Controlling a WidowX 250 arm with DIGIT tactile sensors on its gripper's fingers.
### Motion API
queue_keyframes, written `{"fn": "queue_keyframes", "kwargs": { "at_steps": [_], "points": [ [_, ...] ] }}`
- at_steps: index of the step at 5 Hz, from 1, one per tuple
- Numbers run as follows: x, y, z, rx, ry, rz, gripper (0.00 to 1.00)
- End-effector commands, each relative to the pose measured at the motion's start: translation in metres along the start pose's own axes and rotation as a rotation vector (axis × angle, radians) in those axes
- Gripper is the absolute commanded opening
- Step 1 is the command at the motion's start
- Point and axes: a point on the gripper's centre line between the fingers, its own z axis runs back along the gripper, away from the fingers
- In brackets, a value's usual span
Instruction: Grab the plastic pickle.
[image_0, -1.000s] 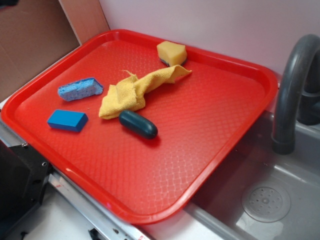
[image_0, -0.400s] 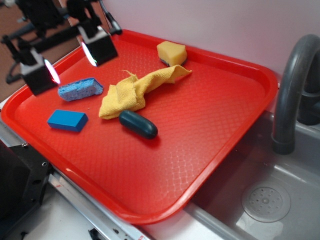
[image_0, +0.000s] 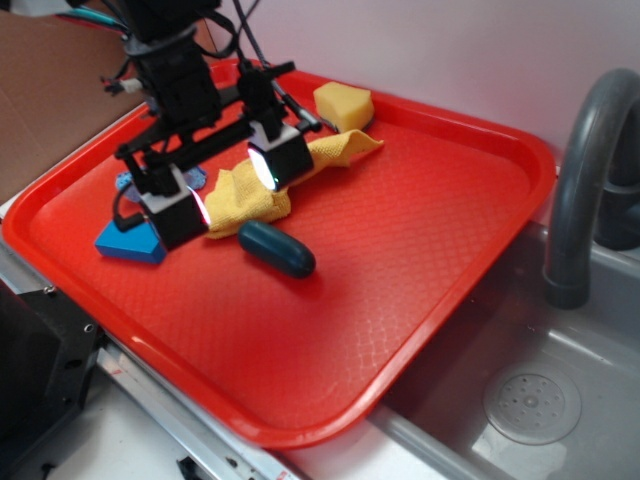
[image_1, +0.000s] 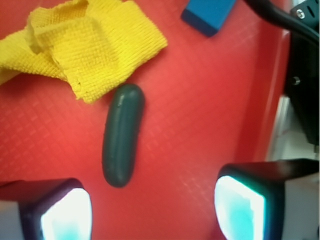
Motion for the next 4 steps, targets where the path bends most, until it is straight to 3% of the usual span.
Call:
{"fn": "queue_keyframes", "kwargs": {
  "at_steps": [1,4],
  "points": [
    [0.015,-0.020,-0.028,-0.025,-0.077,-0.031,1.00],
    [0.003,-0.008,-0.056,-0.006,-0.096,-0.068,1.00]
  ]
}}
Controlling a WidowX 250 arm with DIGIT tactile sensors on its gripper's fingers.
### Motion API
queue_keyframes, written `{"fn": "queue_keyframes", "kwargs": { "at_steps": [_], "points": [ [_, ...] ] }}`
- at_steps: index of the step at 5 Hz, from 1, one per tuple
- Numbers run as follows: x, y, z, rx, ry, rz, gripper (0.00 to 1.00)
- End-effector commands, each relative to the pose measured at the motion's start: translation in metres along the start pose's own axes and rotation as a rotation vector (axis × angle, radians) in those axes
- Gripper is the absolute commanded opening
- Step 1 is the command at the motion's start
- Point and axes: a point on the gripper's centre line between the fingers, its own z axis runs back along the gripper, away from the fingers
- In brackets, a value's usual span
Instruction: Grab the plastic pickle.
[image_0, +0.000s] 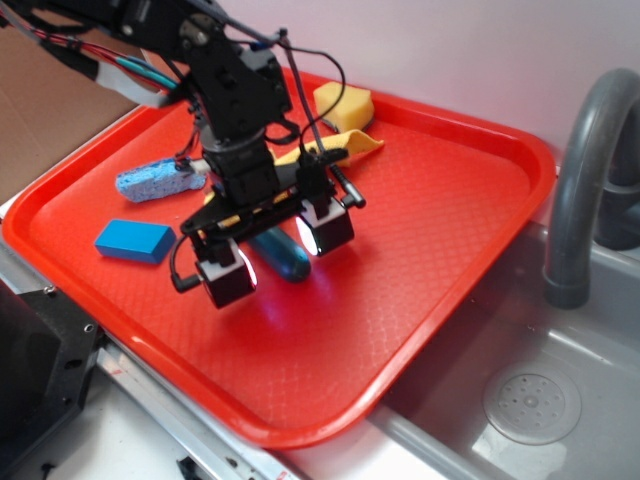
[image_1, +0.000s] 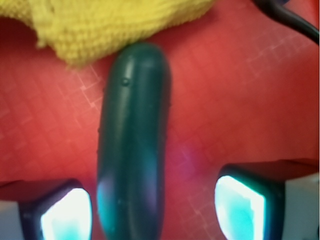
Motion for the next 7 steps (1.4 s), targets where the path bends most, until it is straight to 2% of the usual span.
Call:
{"fn": "queue_keyframes", "kwargs": {
  "at_steps": [1,2,3,4,5,6,7],
  "points": [
    [0.006,-0.005,-0.001,-0.029,-0.009,0.007,0.97],
    [0.014,-0.008,0.000,-0.039,-0.022,0.004,0.00],
    [0.018,-0.009,0.001,-0.052,-0.031,0.007,0.00],
    [0.022,-0.012,0.011,-0.080,-0.072,-0.090,0.00],
    [0.028,-0.017,0.052,-0.023,-0.003,-0.334,0.00],
    [0.021,-0.007,0.085,-0.075,0.119,-0.589,0.00],
    [0.012,0.002,0.134,-0.047,0.077,-0.840,0.00]
  ]
}}
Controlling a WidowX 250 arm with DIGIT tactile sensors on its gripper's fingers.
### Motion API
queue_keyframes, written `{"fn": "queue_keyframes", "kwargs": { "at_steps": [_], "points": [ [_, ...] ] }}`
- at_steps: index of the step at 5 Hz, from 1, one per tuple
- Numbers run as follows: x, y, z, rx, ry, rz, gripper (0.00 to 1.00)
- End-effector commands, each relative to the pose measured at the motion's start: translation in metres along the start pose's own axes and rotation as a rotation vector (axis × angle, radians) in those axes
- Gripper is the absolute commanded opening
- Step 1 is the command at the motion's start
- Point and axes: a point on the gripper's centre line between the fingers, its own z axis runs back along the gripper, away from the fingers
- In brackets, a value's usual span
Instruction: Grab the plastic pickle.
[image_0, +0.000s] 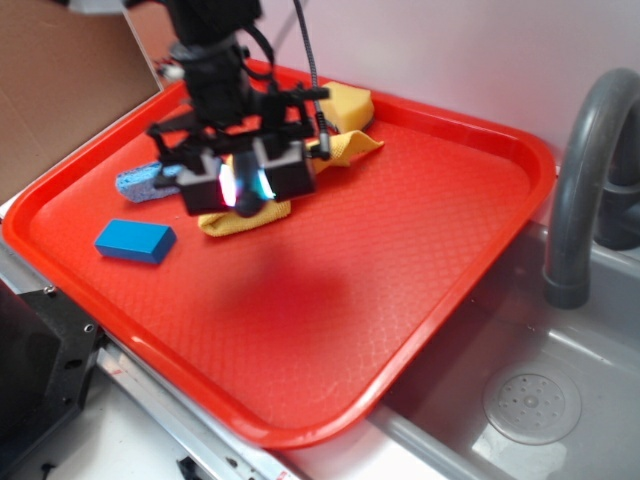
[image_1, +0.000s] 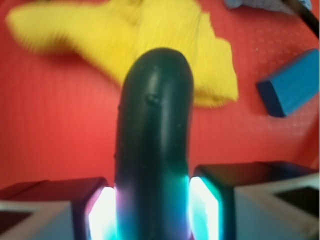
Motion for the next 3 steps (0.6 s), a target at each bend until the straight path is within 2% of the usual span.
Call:
{"fn": "queue_keyframes", "kwargs": {
  "at_steps": [1,2,3],
  "points": [
    [-0.018,0.004,0.095,-0.059,-0.095,-0.498,0.00],
    [-0.025,0.013,0.126,-0.111,-0.153,-0.625,0.00],
    [-0.018,0.013,0.118,-0.101,-0.108,-0.611,0.00]
  ]
}}
